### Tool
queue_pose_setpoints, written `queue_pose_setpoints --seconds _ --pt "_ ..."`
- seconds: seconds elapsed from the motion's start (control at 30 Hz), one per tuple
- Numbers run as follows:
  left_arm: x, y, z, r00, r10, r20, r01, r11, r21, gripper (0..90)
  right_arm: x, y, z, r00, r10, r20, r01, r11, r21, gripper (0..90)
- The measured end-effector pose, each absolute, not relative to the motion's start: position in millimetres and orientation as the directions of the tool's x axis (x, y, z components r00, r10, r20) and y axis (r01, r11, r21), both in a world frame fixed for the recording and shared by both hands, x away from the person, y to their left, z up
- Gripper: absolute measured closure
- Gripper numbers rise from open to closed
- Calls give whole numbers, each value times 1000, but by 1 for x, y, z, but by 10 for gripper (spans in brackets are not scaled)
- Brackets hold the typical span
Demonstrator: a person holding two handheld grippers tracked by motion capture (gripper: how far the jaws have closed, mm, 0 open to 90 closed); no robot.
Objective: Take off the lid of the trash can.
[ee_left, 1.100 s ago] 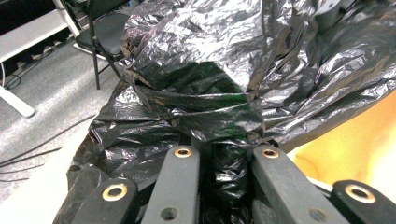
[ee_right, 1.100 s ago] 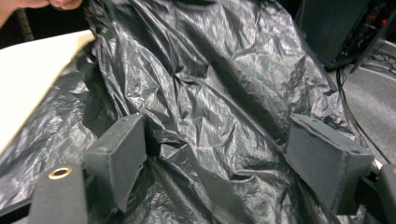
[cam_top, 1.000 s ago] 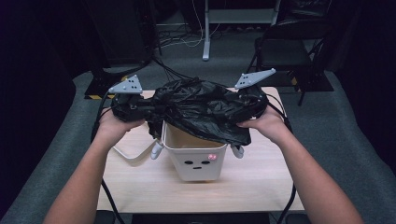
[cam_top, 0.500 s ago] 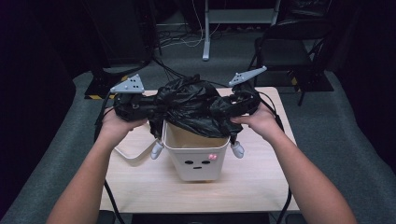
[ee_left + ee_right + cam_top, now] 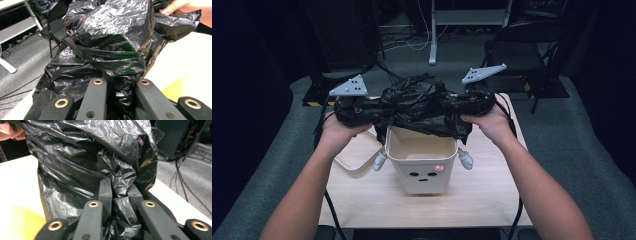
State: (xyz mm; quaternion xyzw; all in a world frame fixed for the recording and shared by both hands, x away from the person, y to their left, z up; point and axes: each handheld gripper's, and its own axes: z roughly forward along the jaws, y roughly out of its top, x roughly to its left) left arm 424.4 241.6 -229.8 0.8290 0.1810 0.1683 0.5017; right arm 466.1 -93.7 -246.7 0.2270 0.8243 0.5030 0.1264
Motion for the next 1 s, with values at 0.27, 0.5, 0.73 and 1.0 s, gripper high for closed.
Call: queue_pose_setpoints --seconds 0.27,0.5,0.73,1.0 --pt "417 252 -219 872 479 103 113 -402 909 849 453 -91 -226 -880 474 -4 187 355 916 869" --pt "407 268 -206 856 503 116 101 -384 918 851 445 -74 -218 -919 394 25 178 355 918 879" --pt "401 277 -198 846 519 124 92 -370 925 851 442 -48 -221 -952 301 49 174 406 897 881" --pt "400 270 -194 856 501 125 79 -367 927 851 436 -19 -227 -980 195 50 144 510 848 882"
